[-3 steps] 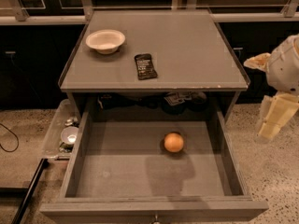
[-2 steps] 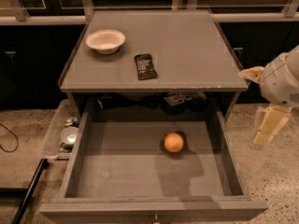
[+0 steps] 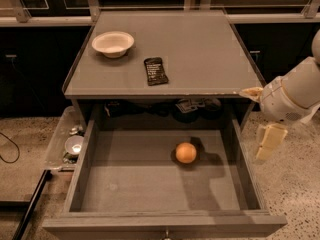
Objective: Pick orange from top drawer and place on counter
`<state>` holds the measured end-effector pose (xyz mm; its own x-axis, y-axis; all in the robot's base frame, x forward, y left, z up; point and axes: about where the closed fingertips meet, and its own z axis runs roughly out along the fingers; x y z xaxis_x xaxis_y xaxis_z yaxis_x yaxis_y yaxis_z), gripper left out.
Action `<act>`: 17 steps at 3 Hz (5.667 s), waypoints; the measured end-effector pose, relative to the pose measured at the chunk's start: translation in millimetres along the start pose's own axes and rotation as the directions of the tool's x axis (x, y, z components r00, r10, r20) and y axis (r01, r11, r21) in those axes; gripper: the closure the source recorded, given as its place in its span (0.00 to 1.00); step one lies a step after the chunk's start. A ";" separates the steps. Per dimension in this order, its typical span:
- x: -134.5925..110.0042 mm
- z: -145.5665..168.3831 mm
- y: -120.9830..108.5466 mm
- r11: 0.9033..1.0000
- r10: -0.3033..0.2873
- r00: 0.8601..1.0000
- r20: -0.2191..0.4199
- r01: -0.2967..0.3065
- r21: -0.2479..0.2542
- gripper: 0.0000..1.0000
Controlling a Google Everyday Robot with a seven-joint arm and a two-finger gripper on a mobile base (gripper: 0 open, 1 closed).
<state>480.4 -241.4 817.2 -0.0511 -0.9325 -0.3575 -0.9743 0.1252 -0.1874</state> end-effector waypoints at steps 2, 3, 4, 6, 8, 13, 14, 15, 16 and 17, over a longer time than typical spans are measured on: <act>0.1 5.8 1.2 1.000 0.007 1.000 0.028 -0.006 -0.013 0.00; 10.0 47.0 6.3 0.999 0.038 0.992 0.119 -0.033 -0.041 0.00; 21.2 101.7 6.8 0.997 0.066 0.977 0.203 -0.059 -0.043 0.00; 16.2 148.0 -2.1 0.998 0.061 0.956 0.286 -0.059 -0.016 0.00; 4.8 181.0 -17.6 0.994 0.109 0.900 0.421 -0.105 -0.033 0.00; -47.3 232.5 -16.8 0.983 0.133 0.850 0.510 -0.049 -0.175 0.01; -47.3 232.6 -16.8 0.983 0.133 0.850 0.510 -0.049 -0.175 0.23; -47.3 232.6 -16.7 0.983 0.133 0.850 0.510 -0.049 -0.175 0.46; -47.4 232.6 -16.7 0.983 0.133 0.850 0.510 -0.049 -0.175 0.70; -47.4 232.6 -16.7 0.983 0.133 0.850 0.510 -0.049 -0.175 0.93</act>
Offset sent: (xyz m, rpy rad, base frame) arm 0.0008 0.0011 -0.0123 0.0672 0.0231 0.0028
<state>550.2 -120.5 624.5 -0.0616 -0.6033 -0.7951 -0.9940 0.1096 -0.0062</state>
